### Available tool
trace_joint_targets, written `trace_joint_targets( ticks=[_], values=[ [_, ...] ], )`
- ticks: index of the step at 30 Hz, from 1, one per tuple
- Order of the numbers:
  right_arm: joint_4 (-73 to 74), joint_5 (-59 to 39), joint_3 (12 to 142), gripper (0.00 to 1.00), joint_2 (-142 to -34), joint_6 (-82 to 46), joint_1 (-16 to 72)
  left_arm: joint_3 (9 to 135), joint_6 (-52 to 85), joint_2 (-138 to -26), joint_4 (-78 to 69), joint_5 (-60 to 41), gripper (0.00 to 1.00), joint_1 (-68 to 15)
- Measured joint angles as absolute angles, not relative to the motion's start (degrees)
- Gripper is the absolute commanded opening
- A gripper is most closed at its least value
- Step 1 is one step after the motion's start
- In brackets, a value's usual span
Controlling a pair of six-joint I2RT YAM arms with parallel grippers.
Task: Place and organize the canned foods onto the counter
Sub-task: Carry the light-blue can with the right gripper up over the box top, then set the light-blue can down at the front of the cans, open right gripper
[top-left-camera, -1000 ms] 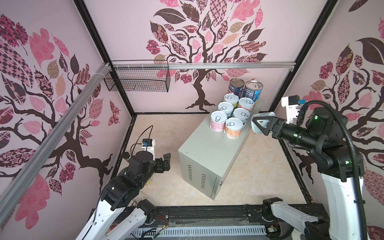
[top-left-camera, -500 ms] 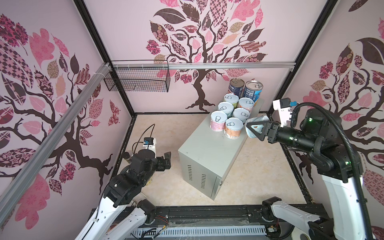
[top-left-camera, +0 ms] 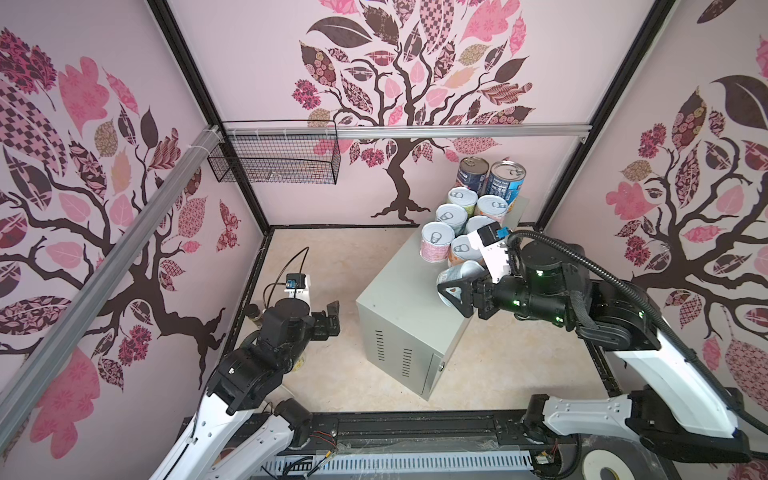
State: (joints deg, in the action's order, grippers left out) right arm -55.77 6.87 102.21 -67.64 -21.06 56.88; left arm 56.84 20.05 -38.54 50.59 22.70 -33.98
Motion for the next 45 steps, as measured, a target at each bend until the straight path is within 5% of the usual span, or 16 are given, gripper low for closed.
trace_joint_targets(
  ticks=[15,30,45],
  values=[
    [-71.55,16.73,115.94,0.66,-79.92,-17.93,60.36,56.82,18.15,-37.34,50.00,23.33,0.96,-33.98],
    [-72.64,23.70,112.71,0.70,-80.36,-16.67,60.36,56.01,17.98,-36.29,48.97,23.33,0.96,-34.00],
    [-68.16,24.67,109.06,0.86,-79.83,-16.21,60.36,56.01,17.93,-35.86,48.97,23.97,0.96,-34.00]
  ],
)
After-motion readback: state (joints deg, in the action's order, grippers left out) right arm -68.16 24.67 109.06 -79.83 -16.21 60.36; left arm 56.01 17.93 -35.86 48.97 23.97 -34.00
